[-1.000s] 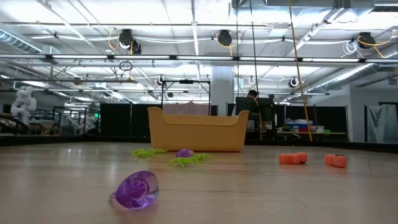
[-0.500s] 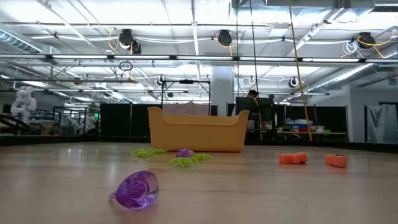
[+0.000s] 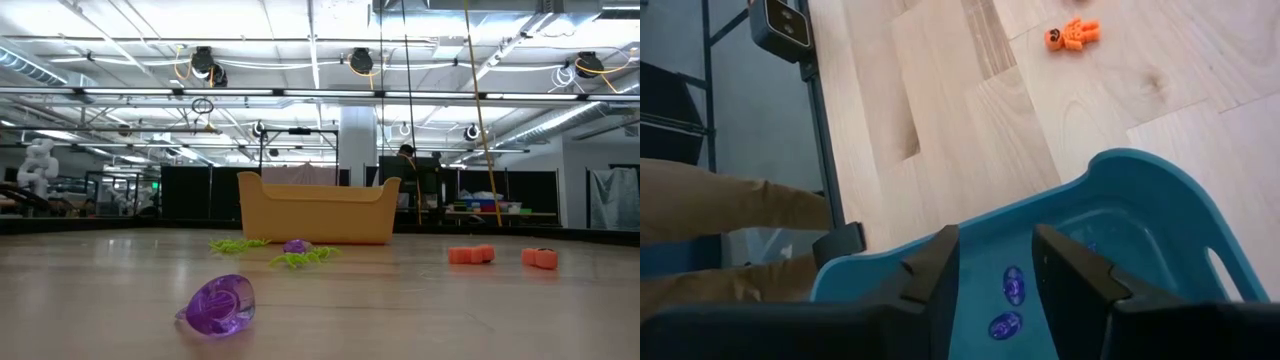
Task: Sort Halloween decoration
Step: Put the orange skeleton toy into the orange bin, then put the green spider toy into the yellow bin
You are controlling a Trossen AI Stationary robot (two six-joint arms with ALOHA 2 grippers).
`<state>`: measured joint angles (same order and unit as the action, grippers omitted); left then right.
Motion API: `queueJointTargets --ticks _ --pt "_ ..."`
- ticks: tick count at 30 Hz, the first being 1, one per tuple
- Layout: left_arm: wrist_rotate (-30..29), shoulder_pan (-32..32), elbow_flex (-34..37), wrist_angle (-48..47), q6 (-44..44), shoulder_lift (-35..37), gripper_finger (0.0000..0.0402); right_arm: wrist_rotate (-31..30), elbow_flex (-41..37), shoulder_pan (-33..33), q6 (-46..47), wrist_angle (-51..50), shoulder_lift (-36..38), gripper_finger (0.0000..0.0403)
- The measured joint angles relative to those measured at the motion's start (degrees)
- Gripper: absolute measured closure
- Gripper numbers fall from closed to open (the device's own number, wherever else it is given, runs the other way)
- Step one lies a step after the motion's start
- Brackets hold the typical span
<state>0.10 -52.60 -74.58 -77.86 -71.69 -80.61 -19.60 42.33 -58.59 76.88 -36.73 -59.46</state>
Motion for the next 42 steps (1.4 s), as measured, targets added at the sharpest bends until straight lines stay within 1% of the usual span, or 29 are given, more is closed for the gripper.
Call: queueJointTargets --ticks 4,7,9,12,15,18,21,24,27,29,31,33,35,38,40,42 --pt "1.4 0.0 5.8 6.7 0.0 0.0 0.0398 0.0 0.0 0.0 0.3 0.0 0.0 0.0285" --pt "3.1 0.0 9.3 11.3 0.0 0.0 0.0398 0.4 0.0 0.0 2.4 0.6 0.0 0.0285" --pt "3.2 0.0 11.2 13.4 -0.4 0.0 0.0395 1.8 0.0 0.0 4.3 0.6 0.0 0.0285" --pt "3.4 0.0 12.9 13.7 -3.1 0.0 0.0381 3.3 0.0 0.0 4.9 0.7 0.0 0.0285" --pt "3.5 0.0 13.2 12.7 -4.8 0.0 0.0356 3.3 0.0 0.0 4.9 1.1 0.0 0.0285" --pt "3.6 0.0 13.2 10.9 -6.3 0.0 0.0323 3.3 0.0 0.0 4.9 1.8 0.0 0.0285" --pt "3.6 0.0 13.2 10.8 -6.9 0.0 0.0283 3.3 0.0 0.0 5.0 2.2 0.0 0.0285" --pt "4.8 0.0 13.1 10.8 -10.1 0.0 0.0238 3.3 0.0 0.0 5.5 2.2 0.0 0.0285" --pt "7.7 0.4 11.6 10.7 -14.8 0.0 0.0197 3.3 0.0 0.0 5.6 2.2 0.0 0.0285" --pt "11.4 1.4 9.6 9.8 -18.9 0.0 0.0180 3.3 0.0 0.0 6.2 2.2 0.0 0.0285" --pt "13.7 2.6 6.6 8.2 -21.4 0.0 0.0177 3.2 0.0 0.0 6.4 2.2 0.0 0.0285" --pt "13.9 3.7 2.8 7.6 -22.4 0.0 0.0186 3.2 0.0 0.0 6.4 2.2 0.0 0.0285" --pt "12.3 4.8 -1.3 6.4 -22.1 0.1 0.0200 3.2 0.0 0.0 6.4 2.2 0.0 0.0285" --pt "5.5 7.4 -7.2 3.0 -20.6 0.1 0.0223 3.2 0.0 0.1 6.4 1.7 0.0 0.0285" --pt "0.9 9.6 -10.0 1.7 -17.8 0.1 0.0235 3.2 0.0 0.5 6.3 1.6 0.0 0.0285" --pt "-2.4 12.1 -11.3 1.2 -13.7 0.1 0.0243 3.2 0.0 0.9 6.2 1.7 0.0 0.0285"
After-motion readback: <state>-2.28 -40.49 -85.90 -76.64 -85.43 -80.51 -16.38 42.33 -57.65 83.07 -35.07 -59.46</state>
